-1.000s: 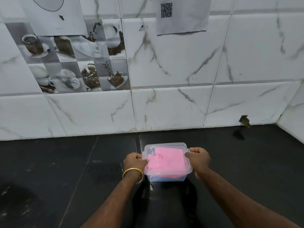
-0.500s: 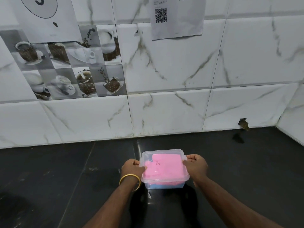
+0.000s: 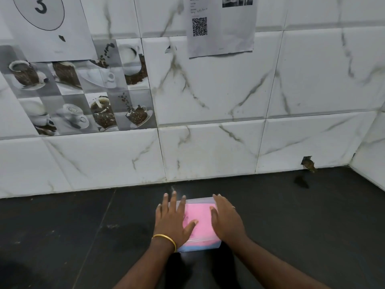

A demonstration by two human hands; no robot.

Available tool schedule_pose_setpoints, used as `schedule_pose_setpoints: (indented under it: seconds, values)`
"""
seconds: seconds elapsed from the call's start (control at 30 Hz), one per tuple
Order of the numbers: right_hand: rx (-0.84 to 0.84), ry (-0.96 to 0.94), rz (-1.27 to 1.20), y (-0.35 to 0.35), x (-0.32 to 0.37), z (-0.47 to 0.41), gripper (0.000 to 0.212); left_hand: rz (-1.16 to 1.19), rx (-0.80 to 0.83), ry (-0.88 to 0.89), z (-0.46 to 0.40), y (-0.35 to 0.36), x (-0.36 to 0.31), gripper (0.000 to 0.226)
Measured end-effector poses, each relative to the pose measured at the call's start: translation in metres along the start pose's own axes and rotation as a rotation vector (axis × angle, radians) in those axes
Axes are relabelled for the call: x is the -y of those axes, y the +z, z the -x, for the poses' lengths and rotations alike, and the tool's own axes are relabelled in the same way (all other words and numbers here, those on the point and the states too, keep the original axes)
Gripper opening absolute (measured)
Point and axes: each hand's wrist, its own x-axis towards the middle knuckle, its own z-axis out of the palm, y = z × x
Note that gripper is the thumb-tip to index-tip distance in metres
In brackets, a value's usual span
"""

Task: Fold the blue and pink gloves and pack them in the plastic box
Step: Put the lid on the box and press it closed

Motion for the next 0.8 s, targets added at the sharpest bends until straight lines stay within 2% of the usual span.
schedule_pose_setpoints:
  seconds: [0.07, 0.13, 0.43, 0.8]
  values:
    - [0.071, -0.131, 0.234, 0.009, 0.006, -0.004, 0.057, -0.023, 0.078, 0.067, -0.006, 0.003, 0.001, 0.089]
    - [0.136, -0.198, 0.349, 0.018, 0.011, -0.008, 0.061, -0.013, 0.125, 0.058, -0.009, 0.007, 0.003, 0.089]
    - [0.206, -0.240, 0.484, 0.034, 0.007, -0.015, 0.060, -0.054, 0.138, 0.039, -0.007, 0.016, 0.003, 0.080]
    - [0.222, -0.221, 0.501, 0.041, 0.000, -0.015, 0.062, -0.046, 0.156, 0.047, -0.009, 0.018, 0.003, 0.079]
